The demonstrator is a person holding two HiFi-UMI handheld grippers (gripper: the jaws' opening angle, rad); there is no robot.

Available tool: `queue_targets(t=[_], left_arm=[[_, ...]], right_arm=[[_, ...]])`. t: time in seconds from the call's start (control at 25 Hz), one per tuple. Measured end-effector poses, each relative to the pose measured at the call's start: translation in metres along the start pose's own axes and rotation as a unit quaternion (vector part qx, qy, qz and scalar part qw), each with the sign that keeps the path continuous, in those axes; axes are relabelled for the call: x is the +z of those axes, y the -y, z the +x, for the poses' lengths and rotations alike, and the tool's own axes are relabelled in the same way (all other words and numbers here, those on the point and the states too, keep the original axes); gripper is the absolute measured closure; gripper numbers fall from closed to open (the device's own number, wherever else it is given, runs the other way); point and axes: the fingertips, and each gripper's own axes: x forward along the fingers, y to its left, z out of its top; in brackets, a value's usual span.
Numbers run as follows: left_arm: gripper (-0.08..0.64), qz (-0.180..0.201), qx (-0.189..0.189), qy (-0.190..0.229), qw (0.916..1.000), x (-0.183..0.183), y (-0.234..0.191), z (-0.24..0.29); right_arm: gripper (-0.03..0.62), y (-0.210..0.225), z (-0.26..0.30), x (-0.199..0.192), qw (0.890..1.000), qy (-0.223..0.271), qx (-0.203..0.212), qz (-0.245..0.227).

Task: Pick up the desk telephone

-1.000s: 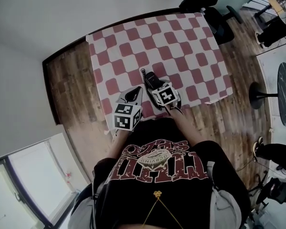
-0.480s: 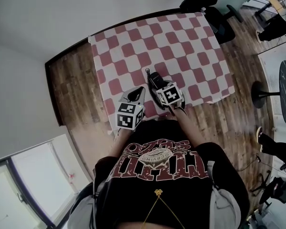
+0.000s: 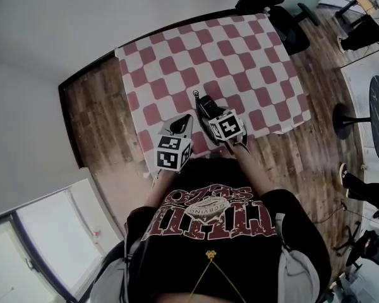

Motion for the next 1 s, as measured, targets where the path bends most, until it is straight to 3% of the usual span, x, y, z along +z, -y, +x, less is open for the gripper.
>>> queue_targets(t=[1.0], left_arm=[[0.552, -0.021, 0.007, -0.013, 0.9997, -0.011, -0.007, 0.010]], right_arm=[[0.304, -0.016, -0.036, 0.019, 1.000, 0.006, 0.014, -0.010]])
